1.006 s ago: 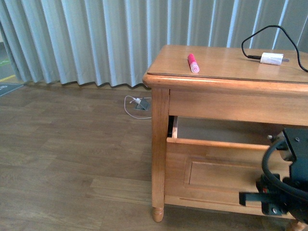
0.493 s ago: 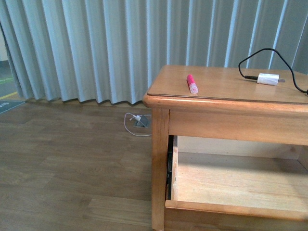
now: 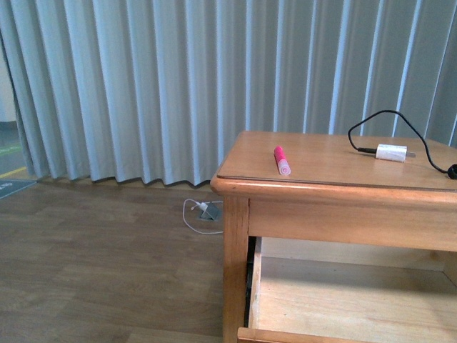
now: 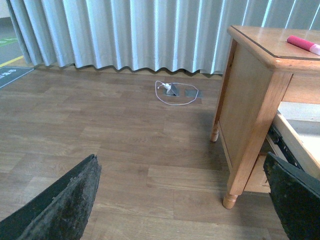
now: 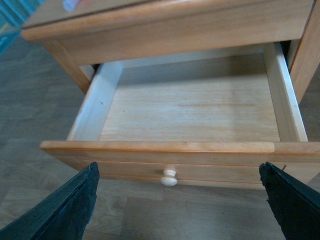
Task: Place pink marker in drawer with both arms
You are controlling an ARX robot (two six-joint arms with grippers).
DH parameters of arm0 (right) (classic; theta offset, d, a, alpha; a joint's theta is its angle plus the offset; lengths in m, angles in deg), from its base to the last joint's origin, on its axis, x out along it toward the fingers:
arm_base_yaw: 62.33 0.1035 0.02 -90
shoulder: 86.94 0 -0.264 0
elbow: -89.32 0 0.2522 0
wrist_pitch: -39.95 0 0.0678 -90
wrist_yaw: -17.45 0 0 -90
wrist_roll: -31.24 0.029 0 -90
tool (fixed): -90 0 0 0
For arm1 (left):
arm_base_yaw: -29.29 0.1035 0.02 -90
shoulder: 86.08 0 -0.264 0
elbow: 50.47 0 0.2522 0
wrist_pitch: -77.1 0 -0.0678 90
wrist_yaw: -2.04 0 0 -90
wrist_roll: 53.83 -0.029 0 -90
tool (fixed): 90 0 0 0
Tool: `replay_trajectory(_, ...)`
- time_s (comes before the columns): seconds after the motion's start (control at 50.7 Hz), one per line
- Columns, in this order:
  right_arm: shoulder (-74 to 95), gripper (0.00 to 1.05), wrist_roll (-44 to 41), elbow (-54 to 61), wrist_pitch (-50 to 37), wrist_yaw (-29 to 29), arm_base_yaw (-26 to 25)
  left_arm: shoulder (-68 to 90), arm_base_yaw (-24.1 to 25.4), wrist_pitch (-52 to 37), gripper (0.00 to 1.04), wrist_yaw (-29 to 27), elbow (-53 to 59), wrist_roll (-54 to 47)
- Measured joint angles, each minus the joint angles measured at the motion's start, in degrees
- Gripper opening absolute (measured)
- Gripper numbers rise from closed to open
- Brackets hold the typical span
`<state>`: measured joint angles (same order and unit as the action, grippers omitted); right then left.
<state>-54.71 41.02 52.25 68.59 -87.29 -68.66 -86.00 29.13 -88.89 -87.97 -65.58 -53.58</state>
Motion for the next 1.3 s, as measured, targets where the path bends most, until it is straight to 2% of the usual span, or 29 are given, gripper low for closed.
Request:
replay_trajectory(0.217,-11.9,0.96,0.2,-0.2,5.5,-13.8,-7.4,0.0,0.0,0.0,0.99,0.0,0.0,0.0)
replay_trajectory(0.927,-13.9,0.96,0.6,0.7,5.4,-13.8,-8.0,0.0,0.0,0.0,0.99,0.0,0.0,0.0)
replay_trajectory(0.966,-13.9,0.96,0.6,0.7,5.4,-13.8,-8.0,0.5,-0.7,-0.2,0.99,-1.8,0.0,0.5)
replay_trajectory(1.025,-13.9,0.96,0.6,0.7,5.4,-13.8,-8.0,5.6,-4.0,-4.7,0.99,-9.6,-0.6,0.9)
replay_trajectory(1.065,-13.9,0.96,0.6,0.7,5.4,-13.8,-8.0,11.6,-6.3,-9.1,0.99,-12.2,-2.0,0.8)
replay_trajectory(1.223,-13.9,0.96,0.6,0.7,5.4,-13.8,-8.0,37.5,-11.6,-25.2,0.99,-9.6,-14.0,0.0)
replay_trajectory(1.301,-13.9,0.96,0.6,0.7,5.4,-13.7,-8.0,49.4,-13.3,-30.2,0.99,-8.5,-21.0,-0.2)
